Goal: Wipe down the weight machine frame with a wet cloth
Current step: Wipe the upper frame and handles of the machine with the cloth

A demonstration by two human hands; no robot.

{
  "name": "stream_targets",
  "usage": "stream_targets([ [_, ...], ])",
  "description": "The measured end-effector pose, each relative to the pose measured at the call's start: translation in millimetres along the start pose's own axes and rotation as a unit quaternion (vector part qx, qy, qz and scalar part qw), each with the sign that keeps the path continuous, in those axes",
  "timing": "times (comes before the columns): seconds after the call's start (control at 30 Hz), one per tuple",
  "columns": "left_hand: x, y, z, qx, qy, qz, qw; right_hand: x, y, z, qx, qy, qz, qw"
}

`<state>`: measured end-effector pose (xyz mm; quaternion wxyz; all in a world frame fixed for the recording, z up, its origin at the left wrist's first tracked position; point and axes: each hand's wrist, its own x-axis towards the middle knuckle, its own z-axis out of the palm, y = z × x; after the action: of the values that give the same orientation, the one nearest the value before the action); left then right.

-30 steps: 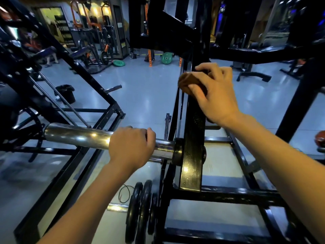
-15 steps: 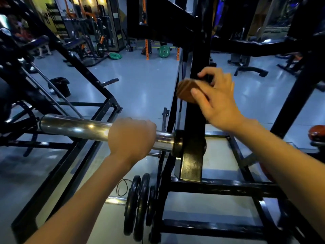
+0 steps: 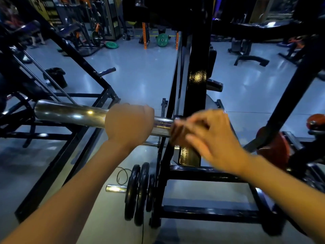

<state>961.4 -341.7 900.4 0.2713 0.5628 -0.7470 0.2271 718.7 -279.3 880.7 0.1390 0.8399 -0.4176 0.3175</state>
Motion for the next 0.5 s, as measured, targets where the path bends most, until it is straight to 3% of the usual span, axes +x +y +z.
stream_targets([
  [0.1,-0.6,-0.9,1.3,-0.024,0.017,-0.003,1.0,36.8,29.6,-5.1,0.002,0.073,0.122,0.99],
  [0.17,-1.5,-0.5,2.3,-0.031,0.021,-0.006,0.999,30.6,22.1,0.4,0.013,0.074,0.142,0.987],
  [0.4,-0.3,0.5,0.6,0.017,-0.002,0.004,1.0,-43.5,-28.9,-2.4,0.008,-0.051,-0.052,0.997],
  [0.5,-1.4,-0.4,2.4,0.017,0.003,0.007,1.0,-15.4,-7.7,-6.4,0.011,-0.044,-0.031,0.998],
])
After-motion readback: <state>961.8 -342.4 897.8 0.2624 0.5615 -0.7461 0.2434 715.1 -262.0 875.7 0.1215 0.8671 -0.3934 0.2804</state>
